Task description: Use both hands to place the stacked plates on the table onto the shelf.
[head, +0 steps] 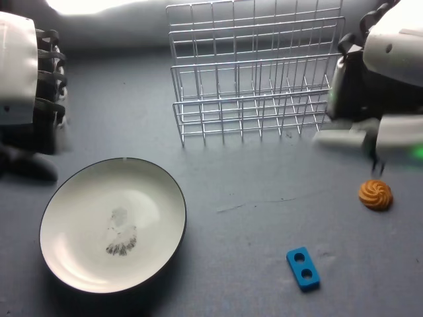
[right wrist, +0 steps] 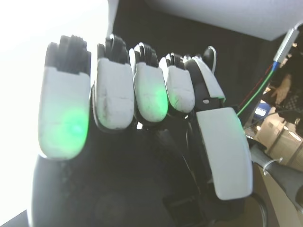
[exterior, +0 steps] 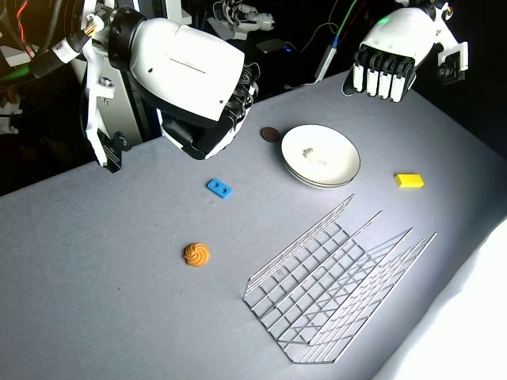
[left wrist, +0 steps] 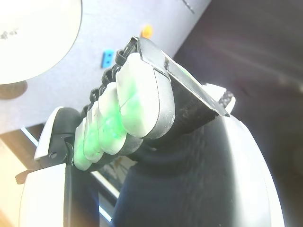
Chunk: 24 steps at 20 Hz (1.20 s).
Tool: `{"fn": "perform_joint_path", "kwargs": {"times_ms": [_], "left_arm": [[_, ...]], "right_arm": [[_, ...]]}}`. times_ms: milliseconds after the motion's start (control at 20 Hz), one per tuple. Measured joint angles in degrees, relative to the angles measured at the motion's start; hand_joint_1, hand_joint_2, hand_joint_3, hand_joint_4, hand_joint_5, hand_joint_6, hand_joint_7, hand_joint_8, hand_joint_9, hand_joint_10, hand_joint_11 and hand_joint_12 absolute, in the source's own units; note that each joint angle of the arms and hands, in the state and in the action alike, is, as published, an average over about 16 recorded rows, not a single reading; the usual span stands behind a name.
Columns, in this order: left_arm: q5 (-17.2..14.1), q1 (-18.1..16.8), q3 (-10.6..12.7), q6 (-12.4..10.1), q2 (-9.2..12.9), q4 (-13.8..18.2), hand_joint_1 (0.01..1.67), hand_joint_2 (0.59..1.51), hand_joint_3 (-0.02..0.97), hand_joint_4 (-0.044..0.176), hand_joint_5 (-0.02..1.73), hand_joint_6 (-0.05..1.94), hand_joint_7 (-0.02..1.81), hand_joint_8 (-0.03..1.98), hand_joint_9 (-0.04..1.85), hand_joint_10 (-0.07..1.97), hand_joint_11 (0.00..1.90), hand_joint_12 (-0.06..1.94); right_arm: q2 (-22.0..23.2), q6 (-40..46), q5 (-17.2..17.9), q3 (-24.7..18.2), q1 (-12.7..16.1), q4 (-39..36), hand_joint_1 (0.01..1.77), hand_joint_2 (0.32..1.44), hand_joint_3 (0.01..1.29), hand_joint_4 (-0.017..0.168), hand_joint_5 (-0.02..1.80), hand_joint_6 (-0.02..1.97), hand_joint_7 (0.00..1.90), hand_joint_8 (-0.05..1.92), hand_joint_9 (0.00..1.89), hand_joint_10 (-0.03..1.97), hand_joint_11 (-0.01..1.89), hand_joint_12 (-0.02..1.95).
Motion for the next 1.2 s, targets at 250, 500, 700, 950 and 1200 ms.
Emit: {"fn": "perform_joint_path", "kwargs": {"times_ms": [250, 500, 700, 950, 1200], "left_arm": [[-1.2, 0.3, 0.2, -1.0, -0.1, 0.7, 0.06, 1.093, 0.036, 0.0, 0.26, 0.28, 0.26, 0.26, 0.28, 0.23, 0.3, 0.24], [-2.9, 1.5, 0.7, -1.8, -0.5, 1.6, 0.02, 1.087, 0.022, -0.003, 0.1, 0.08, 0.09, 0.07, 0.1, 0.06, 0.12, 0.05], [-4.5, 3.7, 2.0, -1.8, -1.2, 2.5, 0.02, 1.081, 0.021, -0.002, 0.02, 0.0, 0.02, 0.0, 0.01, 0.01, 0.02, -0.01], [-5.9, 9.3, 4.6, 0.6, -2.6, 2.1, 0.02, 1.071, 0.021, -0.003, 0.02, -0.01, 0.02, 0.0, 0.02, 0.01, 0.02, -0.01], [-6.3, 17.6, 8.2, 4.5, -4.6, -0.6, 0.02, 1.067, 0.02, -0.003, 0.02, -0.01, 0.02, 0.0, 0.02, 0.01, 0.02, -0.01]], "right_arm": [[-0.1, -0.4, 0.2, 0.0, -0.2, 0.0, 0.07, 1.13, 0.04, 0.006, 0.31, 0.38, 0.35, 0.35, 0.36, 0.36, 0.45, 0.33], [-0.4, -0.3, 2.0, 0.0, -1.1, -0.6, 0.1, 1.09, 0.03, -0.003, 0.13, 0.14, 0.15, 0.12, 0.15, 0.13, 0.2, 0.1], [-0.5, 4.7, 5.8, 0.1, -2.9, -6.5, 0.31, 1.04, 0.02, -0.001, 0.02, 0.02, 0.02, 0.02, 0.02, 0.01, 0.02, 0.0], [-0.8, 15.0, 10.7, 0.3, -5.5, -18.0, 0.67, 0.97, 0.02, -0.001, 0.02, 0.02, 0.01, 0.01, 0.02, 0.01, 0.02, -0.01], [-1.5, 28.1, 13.0, 1.0, -7.5, -31.6, 1.01, 0.94, 0.02, 0.0, 0.02, 0.02, 0.01, 0.01, 0.02, 0.01, 0.02, -0.01]]}}
